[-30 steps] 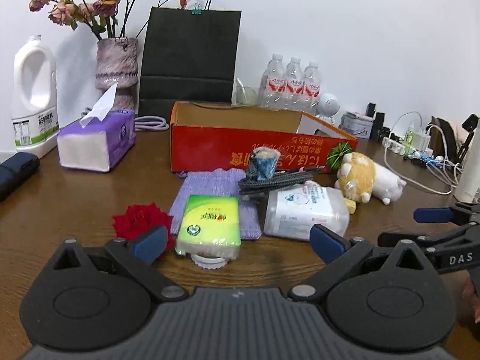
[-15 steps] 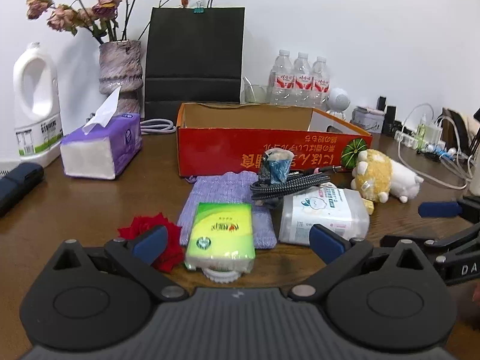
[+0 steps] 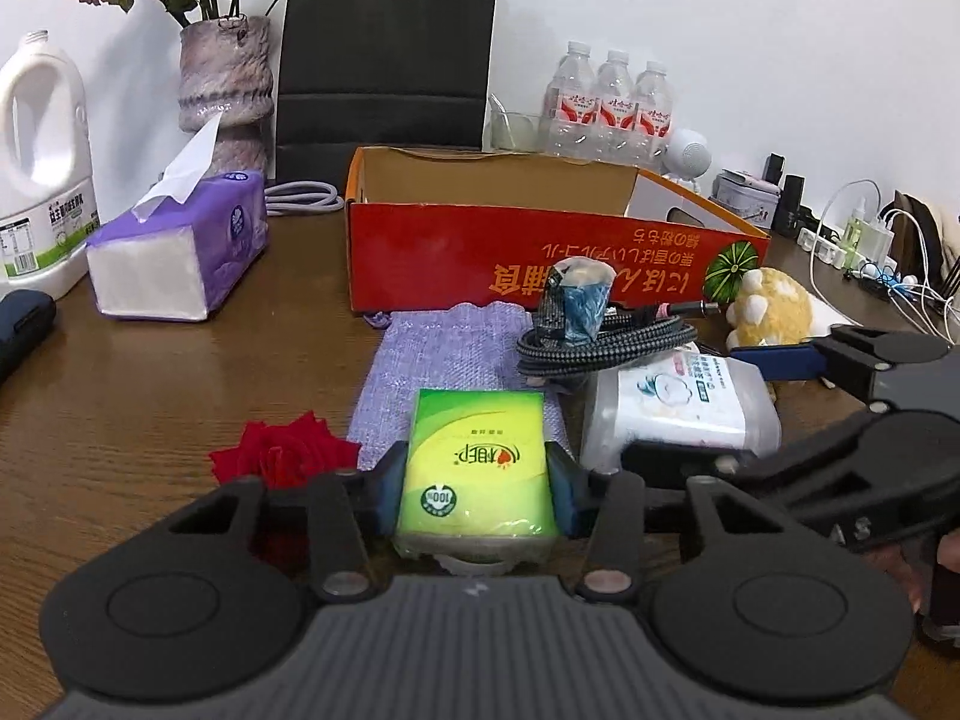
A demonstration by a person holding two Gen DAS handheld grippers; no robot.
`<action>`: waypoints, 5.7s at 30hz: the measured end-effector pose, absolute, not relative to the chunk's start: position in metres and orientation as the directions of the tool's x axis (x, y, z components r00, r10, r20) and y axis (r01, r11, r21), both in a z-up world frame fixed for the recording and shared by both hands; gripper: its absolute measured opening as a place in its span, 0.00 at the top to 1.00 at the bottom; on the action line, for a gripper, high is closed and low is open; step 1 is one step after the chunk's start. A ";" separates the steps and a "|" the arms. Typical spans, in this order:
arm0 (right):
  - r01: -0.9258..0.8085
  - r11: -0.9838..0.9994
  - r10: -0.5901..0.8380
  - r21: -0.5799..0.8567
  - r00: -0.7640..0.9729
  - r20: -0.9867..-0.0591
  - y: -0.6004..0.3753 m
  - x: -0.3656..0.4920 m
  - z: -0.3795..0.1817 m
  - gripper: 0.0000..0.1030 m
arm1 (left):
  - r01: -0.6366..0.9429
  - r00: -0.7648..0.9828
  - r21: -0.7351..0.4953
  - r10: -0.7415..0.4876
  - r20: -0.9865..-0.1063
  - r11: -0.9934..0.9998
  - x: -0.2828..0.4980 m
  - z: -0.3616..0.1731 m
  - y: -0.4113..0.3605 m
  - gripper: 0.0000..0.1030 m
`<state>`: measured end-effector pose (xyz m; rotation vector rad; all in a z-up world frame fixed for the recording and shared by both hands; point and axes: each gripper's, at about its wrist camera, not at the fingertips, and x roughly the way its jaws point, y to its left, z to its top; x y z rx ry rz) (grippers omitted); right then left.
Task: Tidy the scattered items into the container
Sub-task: 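Carry the tissue pack and cotton container into the box and release both, then grasp the red rose with the left gripper while the right grasps the plush toy, then carry the rose and plush toy into the box and open both grippers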
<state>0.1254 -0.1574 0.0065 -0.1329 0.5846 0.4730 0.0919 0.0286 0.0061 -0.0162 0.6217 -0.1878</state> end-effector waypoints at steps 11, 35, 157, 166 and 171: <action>-0.449 0.893 0.367 -0.030 0.765 -0.530 -0.159 0.099 0.013 0.33 | 0.159 0.828 -0.072 -0.172 -0.534 0.985 0.080 0.012 0.029 0.55; -0.348 0.937 0.316 -0.031 0.881 -0.351 -0.208 0.061 0.074 0.36 | 0.246 0.877 -0.123 -0.275 -0.393 0.961 0.059 0.065 0.011 0.55; -0.217 0.966 0.102 -0.143 0.823 -0.559 -0.275 0.144 0.000 0.46 | 0.089 0.818 -0.121 -0.142 -0.557 0.989 0.101 0.000 0.083 0.58; -0.179 0.982 0.128 -0.060 0.867 -0.482 -0.276 0.096 0.011 0.47 | 0.089 0.844 -0.173 -0.167 -0.510 0.981 0.079 0.008 0.086 0.59; -0.177 0.984 0.153 -0.012 0.883 -0.443 -0.269 0.074 0.016 0.47 | 0.098 0.855 -0.188 -0.180 -0.486 0.977 0.072 0.015 0.085 0.59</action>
